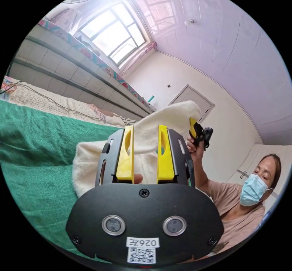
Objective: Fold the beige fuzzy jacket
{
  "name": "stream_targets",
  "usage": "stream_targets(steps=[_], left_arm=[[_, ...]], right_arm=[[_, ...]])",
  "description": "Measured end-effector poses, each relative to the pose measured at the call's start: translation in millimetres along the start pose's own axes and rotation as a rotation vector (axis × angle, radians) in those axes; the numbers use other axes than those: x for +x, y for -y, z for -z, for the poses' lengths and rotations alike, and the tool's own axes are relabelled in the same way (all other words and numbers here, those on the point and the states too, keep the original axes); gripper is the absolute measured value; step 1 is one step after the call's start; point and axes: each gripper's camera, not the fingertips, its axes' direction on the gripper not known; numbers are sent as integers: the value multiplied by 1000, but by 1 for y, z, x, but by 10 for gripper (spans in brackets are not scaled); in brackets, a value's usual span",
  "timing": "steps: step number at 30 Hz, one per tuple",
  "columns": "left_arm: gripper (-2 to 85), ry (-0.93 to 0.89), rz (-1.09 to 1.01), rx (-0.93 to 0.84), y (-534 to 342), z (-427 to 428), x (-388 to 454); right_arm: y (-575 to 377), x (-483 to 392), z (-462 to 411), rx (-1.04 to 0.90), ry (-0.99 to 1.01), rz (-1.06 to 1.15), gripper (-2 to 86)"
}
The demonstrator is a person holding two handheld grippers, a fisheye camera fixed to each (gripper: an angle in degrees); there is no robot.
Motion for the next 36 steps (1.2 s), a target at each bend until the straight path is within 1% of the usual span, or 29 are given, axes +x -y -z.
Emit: stream_targets(steps=[1,2,3,4,5,7,11,13,16,18,19,20,21,22,23,26,28,31,32,34,36], left_arm=[[116,19,-14,-41,-9,0,11],[116,50,-28,-93,-21,-3,20],[116,68,-32,-122,-26,-5,25],[116,98,-23,-186,-38,-11,31],[117,105,-4,-246,-51,-19,35],[116,94,44,-316,-69,-30,40],[112,55,131,-400,-100,-58,54],[114,29,153,-414,-110,-71,62],[126,-39,187,-431,-126,-97,69],[134,-66,215,-455,-130,-116,67],[136,-87,238,-468,-131,-127,64],[136,-125,266,-470,-132,-134,62],[135,-153,275,-461,-132,-135,63],[129,-206,266,-428,-132,-134,68],[122,-219,239,-399,-133,-129,75],[98,-170,197,-342,-141,-110,83],[99,-120,208,-301,-147,-100,79],[100,-73,236,-266,-150,-91,71],[100,-60,231,-246,-148,-88,71],[99,-28,214,-235,-140,-86,73],[99,47,158,-240,-126,-88,75]], right_arm=[[-16,-18,15,-100,11,89,11],[-39,-32,21,-246,57,121,24],[-53,-38,23,-328,95,118,33],[-81,-47,26,-473,174,80,51],[-106,-53,32,-555,216,17,88],[-132,-58,48,-591,184,-66,109],[-142,-41,70,-589,-36,-111,123],[-141,-26,66,-583,-95,-164,132],[-147,0,37,-663,-143,-229,140],[-156,17,12,-766,-153,-268,105],[-161,28,-4,-838,-128,-299,64],[-160,37,-8,-833,-106,-349,16],[-157,41,-6,-807,-78,-386,12],[-148,42,4,-717,44,-448,4],[-140,40,20,-600,185,-515,1],[-143,34,55,-386,424,-661,0],[-165,39,55,-403,443,-740,4],[-215,64,28,-614,375,-852,19],[-232,76,24,-631,377,-925,26],[-242,87,27,-572,439,-1003,38],[-234,90,31,-577,402,-972,51]])
